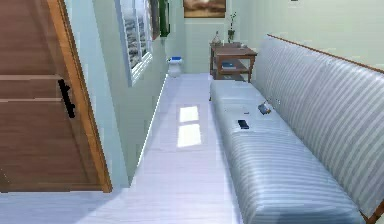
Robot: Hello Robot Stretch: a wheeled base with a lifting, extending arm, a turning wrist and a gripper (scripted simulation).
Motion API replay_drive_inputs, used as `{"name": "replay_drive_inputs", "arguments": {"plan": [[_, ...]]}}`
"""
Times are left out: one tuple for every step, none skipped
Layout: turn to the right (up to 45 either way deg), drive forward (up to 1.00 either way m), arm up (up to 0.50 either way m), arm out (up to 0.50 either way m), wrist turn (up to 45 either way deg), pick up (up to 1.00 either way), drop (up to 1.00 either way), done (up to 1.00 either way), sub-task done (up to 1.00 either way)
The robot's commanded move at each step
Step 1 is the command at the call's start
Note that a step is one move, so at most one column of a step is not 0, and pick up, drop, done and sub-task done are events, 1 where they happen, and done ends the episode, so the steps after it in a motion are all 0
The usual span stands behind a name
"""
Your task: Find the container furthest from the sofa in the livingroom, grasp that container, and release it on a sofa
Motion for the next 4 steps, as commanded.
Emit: {"name": "replay_drive_inputs", "arguments": {"plan": [[0.0,1.0,0.0,0.0,0.0,0.0,0.0,0.0,0.0],[0.0,1.0,0.0,0.0,0.0,0.0,0.0,0.0,0.0],[0.0,1.0,0.0,0.0,0.0,0.0,0.0,0.0,0.0],[0.0,0.6,0.0,0.0,0.0,0.0,0.0,0.0,0.0]]}}
